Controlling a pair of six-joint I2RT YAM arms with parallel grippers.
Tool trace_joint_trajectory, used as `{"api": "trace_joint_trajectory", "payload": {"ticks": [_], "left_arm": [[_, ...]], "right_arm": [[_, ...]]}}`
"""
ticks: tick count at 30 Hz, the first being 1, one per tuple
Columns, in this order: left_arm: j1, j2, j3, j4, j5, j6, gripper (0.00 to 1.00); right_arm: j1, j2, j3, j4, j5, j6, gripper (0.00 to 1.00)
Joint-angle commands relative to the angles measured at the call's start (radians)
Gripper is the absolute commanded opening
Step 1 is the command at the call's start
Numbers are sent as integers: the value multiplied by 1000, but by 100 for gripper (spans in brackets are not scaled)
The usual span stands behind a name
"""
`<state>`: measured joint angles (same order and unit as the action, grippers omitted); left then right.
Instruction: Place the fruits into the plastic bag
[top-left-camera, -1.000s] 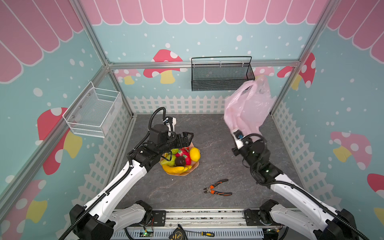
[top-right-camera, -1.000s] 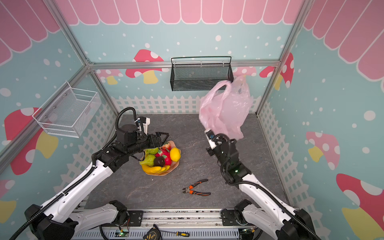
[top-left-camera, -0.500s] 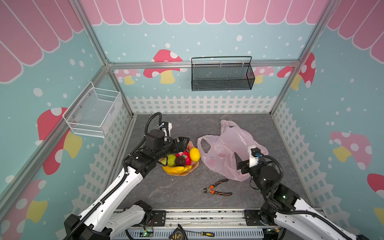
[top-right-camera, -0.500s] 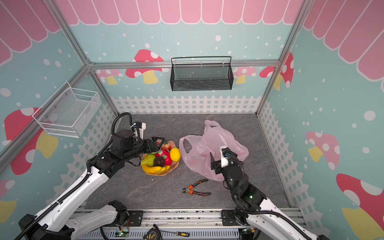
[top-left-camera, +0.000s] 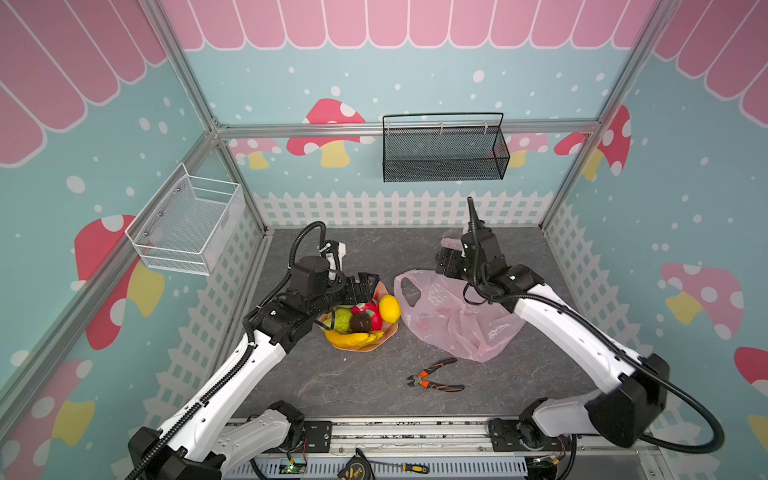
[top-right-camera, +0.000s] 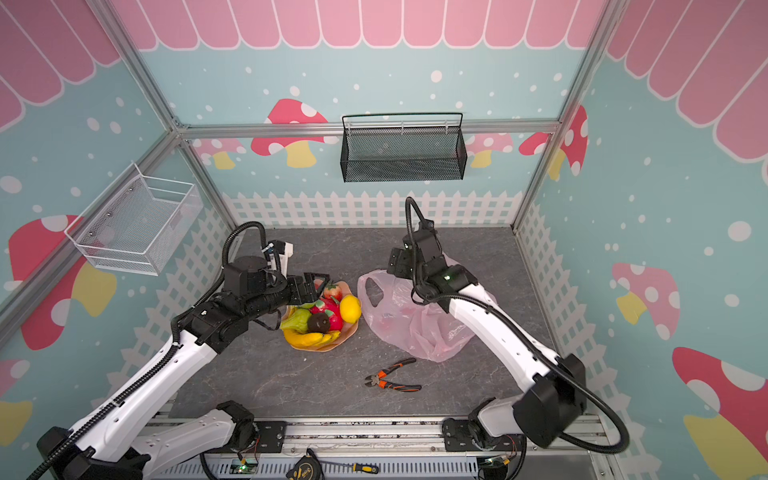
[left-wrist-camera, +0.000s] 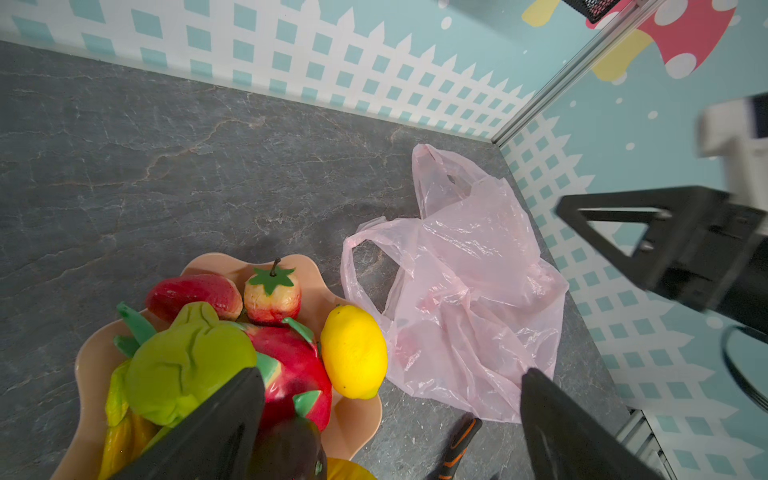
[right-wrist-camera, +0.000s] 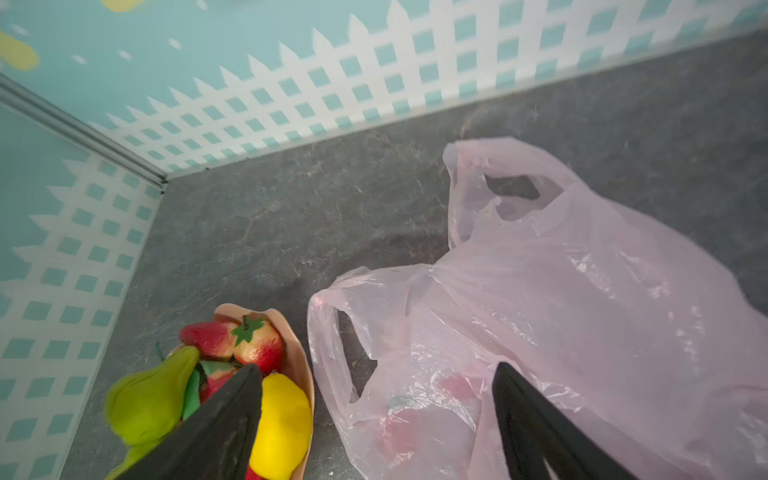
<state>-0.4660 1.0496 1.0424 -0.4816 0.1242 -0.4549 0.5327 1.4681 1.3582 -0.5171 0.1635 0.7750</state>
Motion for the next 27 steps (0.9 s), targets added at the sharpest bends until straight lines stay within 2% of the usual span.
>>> {"api": "trace_joint_trajectory", "payload": {"ticks": [1, 3, 9, 14, 23, 27], "left_arm": [[6, -21, 25, -19, -11, 39, 97], [6, -34, 14, -20, -21, 46, 97], [5, -76, -26, -20, -40, 60, 97], [6, -112, -61, -24, -53, 73, 97], [6, -140, -82, -25, -76, 109, 97], [6, -136, -91, -9, -87, 118, 97]], "right_arm": [[-46, 125, 73, -132, -205, 115, 87], [-67, 213, 120, -133, -261, 130, 85], [-109, 404, 252, -161, -288, 186, 85], [-119, 541, 389, -263, -288, 216, 85], [-151, 607, 423, -332, -298, 351, 85], [-154, 682, 554, -408, -289, 423, 85]]}}
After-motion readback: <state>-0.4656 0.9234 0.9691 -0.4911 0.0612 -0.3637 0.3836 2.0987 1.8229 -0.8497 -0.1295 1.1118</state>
